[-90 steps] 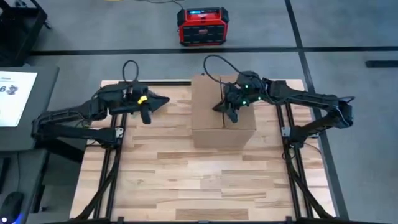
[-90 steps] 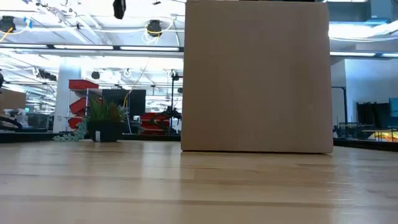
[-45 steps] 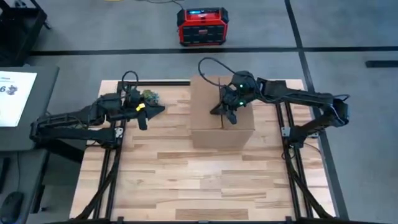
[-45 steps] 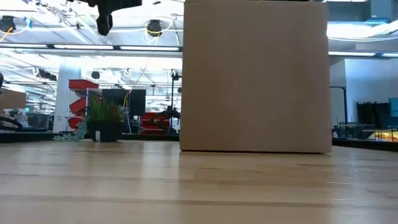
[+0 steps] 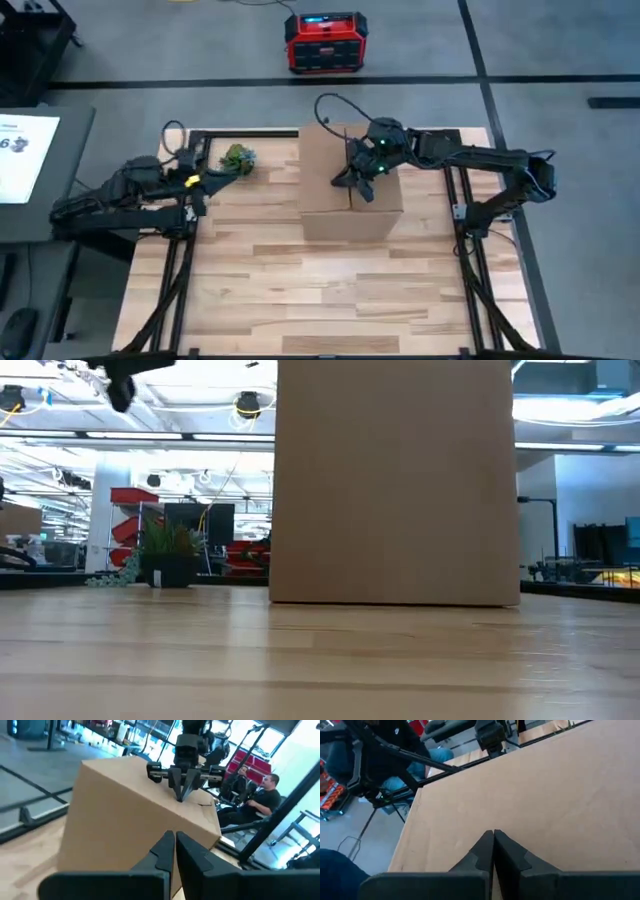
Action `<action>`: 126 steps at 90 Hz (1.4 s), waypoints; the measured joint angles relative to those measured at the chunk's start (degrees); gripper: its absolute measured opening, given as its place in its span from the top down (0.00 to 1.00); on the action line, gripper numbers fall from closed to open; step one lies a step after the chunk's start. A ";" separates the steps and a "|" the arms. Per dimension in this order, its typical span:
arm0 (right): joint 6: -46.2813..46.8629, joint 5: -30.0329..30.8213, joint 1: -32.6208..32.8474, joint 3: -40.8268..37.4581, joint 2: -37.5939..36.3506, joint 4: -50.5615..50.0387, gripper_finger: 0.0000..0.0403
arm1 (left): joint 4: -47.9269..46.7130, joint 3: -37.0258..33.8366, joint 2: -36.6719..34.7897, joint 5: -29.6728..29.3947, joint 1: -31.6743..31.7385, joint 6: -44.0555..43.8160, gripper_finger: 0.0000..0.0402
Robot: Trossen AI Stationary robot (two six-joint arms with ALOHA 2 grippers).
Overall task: Wrap mug
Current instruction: Close the cardboard box
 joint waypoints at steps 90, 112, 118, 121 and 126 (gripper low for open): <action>5.42 1.37 -0.04 -0.03 -0.33 5.34 1.00 | 39.95 -37.13 -16.92 -1.01 0.02 5.10 1.00; 5.29 1.33 -0.04 -0.04 -0.33 5.50 1.00 | 29.65 -37.24 -16.85 -0.96 0.00 2.04 1.00; 5.26 1.39 -0.04 -0.04 -0.33 5.52 1.00 | 27.84 -37.21 -16.79 -0.75 0.00 1.89 1.00; 5.25 1.43 -0.04 -0.03 -0.33 5.58 1.00 | 27.86 -37.15 -16.50 -0.70 0.00 2.30 1.00; 5.24 1.46 -0.04 -0.02 -0.33 5.61 1.00 | 27.79 -37.11 -16.01 -0.67 0.00 3.00 1.00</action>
